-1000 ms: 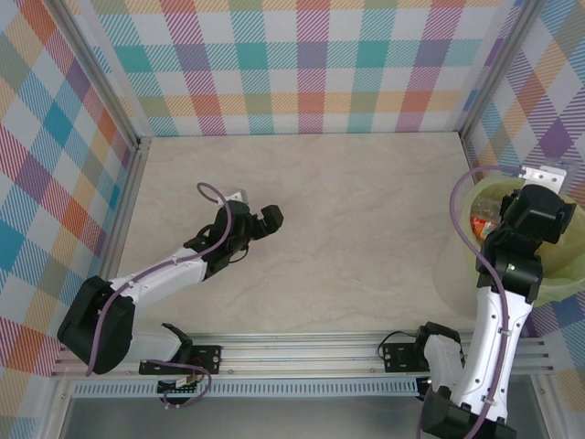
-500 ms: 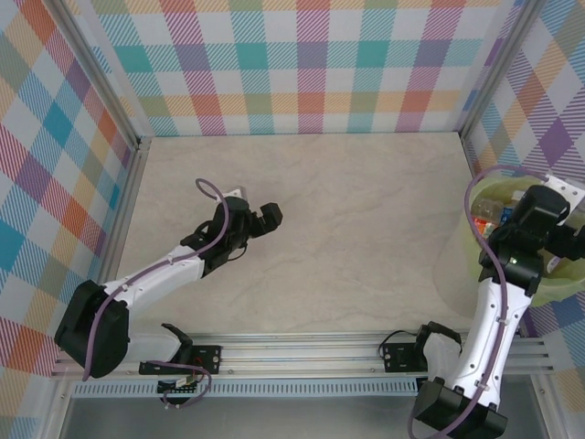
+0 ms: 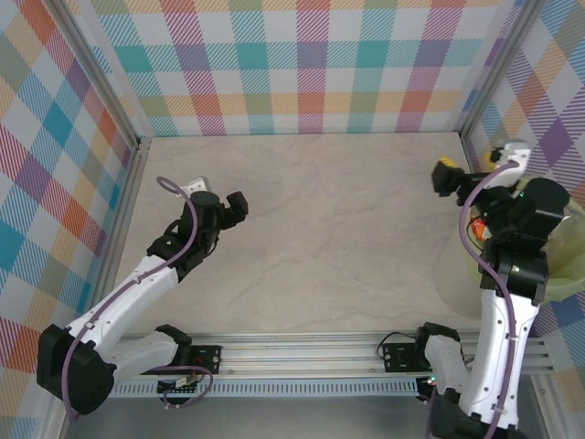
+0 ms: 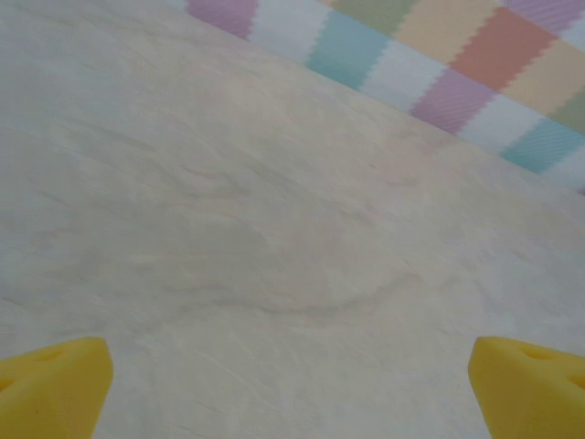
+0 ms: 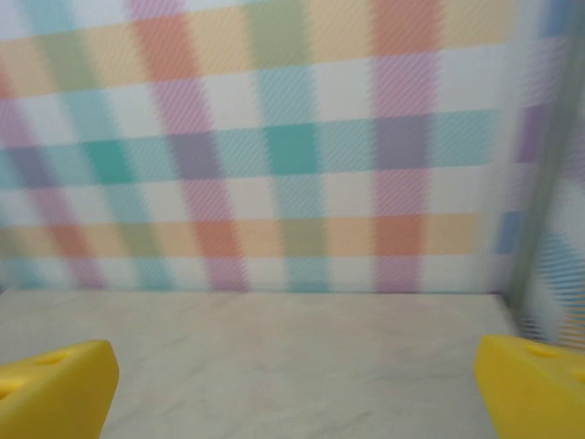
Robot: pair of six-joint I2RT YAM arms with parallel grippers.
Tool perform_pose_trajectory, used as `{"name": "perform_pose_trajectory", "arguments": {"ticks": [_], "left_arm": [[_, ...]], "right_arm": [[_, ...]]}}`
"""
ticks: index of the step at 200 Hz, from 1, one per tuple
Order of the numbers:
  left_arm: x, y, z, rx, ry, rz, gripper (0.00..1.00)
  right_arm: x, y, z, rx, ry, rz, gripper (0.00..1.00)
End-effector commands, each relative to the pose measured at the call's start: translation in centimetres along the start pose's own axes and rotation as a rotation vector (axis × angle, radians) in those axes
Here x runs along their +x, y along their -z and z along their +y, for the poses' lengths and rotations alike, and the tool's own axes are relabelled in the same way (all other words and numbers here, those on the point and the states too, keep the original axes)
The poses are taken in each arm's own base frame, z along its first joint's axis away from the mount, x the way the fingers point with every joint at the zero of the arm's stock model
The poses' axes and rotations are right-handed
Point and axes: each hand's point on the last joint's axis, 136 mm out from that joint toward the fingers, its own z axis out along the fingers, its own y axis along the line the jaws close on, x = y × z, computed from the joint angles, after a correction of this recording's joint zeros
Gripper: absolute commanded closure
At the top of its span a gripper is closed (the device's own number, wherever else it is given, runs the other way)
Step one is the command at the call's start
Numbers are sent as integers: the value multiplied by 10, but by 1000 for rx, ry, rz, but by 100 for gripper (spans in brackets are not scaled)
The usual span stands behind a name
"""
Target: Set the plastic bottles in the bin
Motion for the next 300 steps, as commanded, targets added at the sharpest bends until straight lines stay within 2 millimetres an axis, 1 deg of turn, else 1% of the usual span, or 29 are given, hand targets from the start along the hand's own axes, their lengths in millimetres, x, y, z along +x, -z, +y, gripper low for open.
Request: {"name": "perform_pose_trajectory", "arguments": {"ticks": [1,14,17,19,31,41,53,69,78,89,99,113,127,137,156,168,182,187,194,207,223,232,246,248,253,264,277,286,300], "left_arm": [[-30,14,57,-250,-72,-109,0],[-40,18,82,-335,-48,-173,0],[-39,19,89,-357,-46,-178,0],[-43,19,90,-359,-33,-202,0],[-48,20,109,-413,-5,-261,0],[-46,20,125,-458,8,-291,0],[-39,15,143,-505,19,-311,0],[-23,3,166,-557,29,-303,0],[-14,-6,177,-575,30,-284,0],[-2,-19,186,-575,19,-255,0],[6,-33,189,-550,-14,-222,0],[17,-53,189,-503,-56,-181,0],[26,-74,185,-434,-79,-134,0],[28,-88,178,-374,-94,-98,0],[25,-109,163,-281,-124,-77,0],[30,-126,151,-201,-143,-36,0],[34,-135,143,-166,-162,22,0],[35,-136,139,-144,-173,32,0],[36,-136,133,-102,-190,26,0],[40,-129,123,-33,-213,-11,0],[40,-117,119,-4,-232,-81,0],[41,-114,120,-17,-243,-105,0],[50,-119,116,-20,-275,-106,0],[53,-121,117,-19,-278,-101,0],[53,-124,112,3,-296,-135,0],[56,-121,119,-50,-292,-109,0],[52,-119,126,-119,-282,-153,0],[49,-117,128,-152,-281,-164,0],[50,-117,128,-152,-283,-161,0]], "right_arm": [[33,-27,54,-267,57,95,0],[64,-49,73,-319,112,177,0],[72,-54,77,-328,122,195,0],[76,-57,78,-332,127,204,0],[104,-78,79,-307,127,259,0],[128,-96,69,-252,97,294,0],[156,-110,53,-168,34,328,0],[192,-120,33,-72,31,371,0],[212,-124,26,-40,34,402,0],[236,-127,22,-45,27,439,0],[257,-129,20,-60,18,481,0],[282,-132,13,-56,1,545,0],[299,-135,4,-39,-9,573,0],[308,-137,-3,-29,-17,575,0],[313,-140,-12,-20,-15,539,0],[316,-142,-17,-23,-11,517,0],[317,-145,-24,-24,-9,484,0],[317,-145,-26,-26,-13,479,0],[311,-147,-27,-34,-8,448,0],[306,-148,-28,-42,6,396,0],[303,-151,-28,-48,-9,362,0],[306,-153,-30,-42,-9,347,0],[308,-150,-35,-23,-28,334,0],[304,-151,-36,-23,-24,313,0],[306,-148,-36,-21,-22,307,0],[307,-142,-33,-28,-8,270,0],[313,-137,-34,-19,4,232,0],[309,-139,-37,2,2,195,0],[312,-143,-44,35,-21,241,0]]}}
